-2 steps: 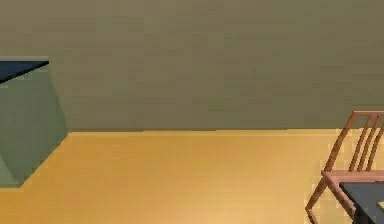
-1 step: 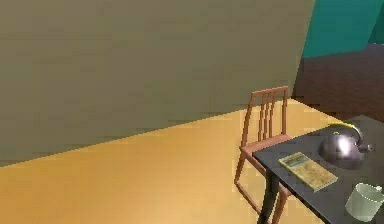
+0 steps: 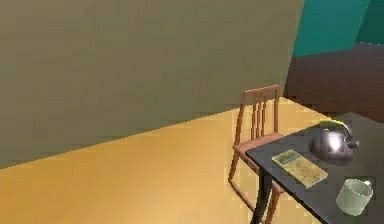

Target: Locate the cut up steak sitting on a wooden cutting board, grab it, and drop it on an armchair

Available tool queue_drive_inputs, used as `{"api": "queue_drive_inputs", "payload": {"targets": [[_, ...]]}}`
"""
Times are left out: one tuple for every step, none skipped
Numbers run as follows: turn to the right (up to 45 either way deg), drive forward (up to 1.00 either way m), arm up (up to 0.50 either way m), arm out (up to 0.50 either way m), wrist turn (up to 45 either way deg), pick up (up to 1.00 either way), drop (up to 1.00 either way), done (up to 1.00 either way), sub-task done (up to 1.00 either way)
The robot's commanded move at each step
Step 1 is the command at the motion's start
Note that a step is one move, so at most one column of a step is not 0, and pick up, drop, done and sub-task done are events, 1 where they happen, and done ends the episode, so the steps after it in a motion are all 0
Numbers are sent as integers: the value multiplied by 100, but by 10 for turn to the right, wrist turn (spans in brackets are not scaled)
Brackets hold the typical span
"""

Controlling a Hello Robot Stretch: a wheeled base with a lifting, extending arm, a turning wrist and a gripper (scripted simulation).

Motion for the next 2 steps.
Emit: {"api": "queue_drive_inputs", "payload": {"targets": [[450, 0, 0, 0, 0, 0, 0, 0, 0], [450, 0, 0, 0, 0, 0, 0, 0, 0]]}}
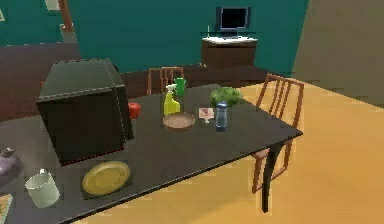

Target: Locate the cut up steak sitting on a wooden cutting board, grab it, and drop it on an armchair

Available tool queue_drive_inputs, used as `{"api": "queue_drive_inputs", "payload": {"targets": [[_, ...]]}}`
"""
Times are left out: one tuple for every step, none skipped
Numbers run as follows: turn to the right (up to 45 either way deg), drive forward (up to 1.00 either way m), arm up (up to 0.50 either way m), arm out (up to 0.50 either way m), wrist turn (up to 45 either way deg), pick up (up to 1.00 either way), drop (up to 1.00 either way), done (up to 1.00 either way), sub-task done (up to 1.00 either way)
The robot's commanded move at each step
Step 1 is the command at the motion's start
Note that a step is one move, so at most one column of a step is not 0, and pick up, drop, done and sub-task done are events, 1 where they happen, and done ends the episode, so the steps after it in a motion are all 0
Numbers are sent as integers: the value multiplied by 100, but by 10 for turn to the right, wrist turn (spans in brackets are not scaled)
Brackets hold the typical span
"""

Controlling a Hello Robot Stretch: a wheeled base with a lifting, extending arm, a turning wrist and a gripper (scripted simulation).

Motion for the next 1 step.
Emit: {"api": "queue_drive_inputs", "payload": {"targets": [[120, 0, 0, 0, 0, 0, 0, 0, 0]]}}
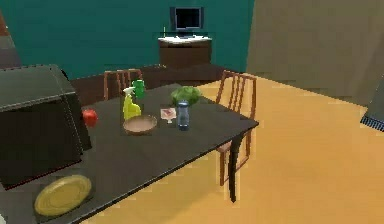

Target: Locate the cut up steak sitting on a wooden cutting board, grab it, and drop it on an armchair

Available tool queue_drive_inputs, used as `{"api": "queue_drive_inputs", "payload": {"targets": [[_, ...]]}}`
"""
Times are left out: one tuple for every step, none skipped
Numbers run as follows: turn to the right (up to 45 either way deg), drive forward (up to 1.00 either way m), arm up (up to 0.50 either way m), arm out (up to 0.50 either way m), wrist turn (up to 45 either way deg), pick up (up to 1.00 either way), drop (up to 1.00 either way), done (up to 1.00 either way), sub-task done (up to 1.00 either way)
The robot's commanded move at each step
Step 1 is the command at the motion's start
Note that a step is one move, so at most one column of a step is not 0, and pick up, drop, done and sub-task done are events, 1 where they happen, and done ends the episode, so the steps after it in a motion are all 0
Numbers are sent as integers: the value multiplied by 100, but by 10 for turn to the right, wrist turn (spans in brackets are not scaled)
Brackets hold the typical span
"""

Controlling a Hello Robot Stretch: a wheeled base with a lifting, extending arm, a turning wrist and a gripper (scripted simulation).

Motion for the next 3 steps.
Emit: {"api": "queue_drive_inputs", "payload": {"targets": [[0, 55, 0, 0, 0, 0, 0, 0, 0], [-450, 0, 0, 0, 0, 0, 0, 0, 0], [-450, 0, 0, 0, 0, 0, 0, 0, 0]]}}
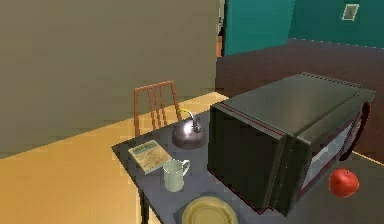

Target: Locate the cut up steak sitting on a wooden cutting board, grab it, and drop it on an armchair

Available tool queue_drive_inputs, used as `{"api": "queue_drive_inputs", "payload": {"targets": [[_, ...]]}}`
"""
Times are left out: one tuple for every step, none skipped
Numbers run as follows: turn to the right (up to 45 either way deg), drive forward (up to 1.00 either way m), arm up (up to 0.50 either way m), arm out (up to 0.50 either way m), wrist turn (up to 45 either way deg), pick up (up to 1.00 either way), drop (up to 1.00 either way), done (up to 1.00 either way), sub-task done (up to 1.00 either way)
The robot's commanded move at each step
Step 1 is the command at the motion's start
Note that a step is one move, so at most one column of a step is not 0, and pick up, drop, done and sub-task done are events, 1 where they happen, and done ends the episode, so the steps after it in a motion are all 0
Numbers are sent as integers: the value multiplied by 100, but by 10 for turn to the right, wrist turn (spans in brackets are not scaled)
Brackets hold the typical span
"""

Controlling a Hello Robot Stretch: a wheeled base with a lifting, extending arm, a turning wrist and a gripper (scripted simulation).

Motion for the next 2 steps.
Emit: {"api": "queue_drive_inputs", "payload": {"targets": [[-120, 0, 0, 0, 0, 0, 0, 0, 0], [0, 0, 50, 0, 0, 0, 0, 0, 0]]}}
